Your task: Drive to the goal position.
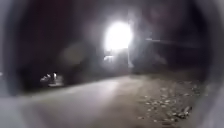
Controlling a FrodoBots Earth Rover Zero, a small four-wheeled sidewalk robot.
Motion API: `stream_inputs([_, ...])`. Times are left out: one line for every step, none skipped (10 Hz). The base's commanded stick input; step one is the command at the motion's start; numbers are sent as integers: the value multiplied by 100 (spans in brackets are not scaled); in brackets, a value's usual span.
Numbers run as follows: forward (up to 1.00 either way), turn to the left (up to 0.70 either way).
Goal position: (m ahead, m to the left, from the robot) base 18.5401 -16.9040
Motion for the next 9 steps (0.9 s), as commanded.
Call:
stream_inputs([0,100])
stream_inputs([0,100])
stream_inputs([14,80])
stream_inputs([72,19])
stream_inputs([100,0])
stream_inputs([100,0])
stream_inputs([100,0])
stream_inputs([100,0])
stream_inputs([100,0])
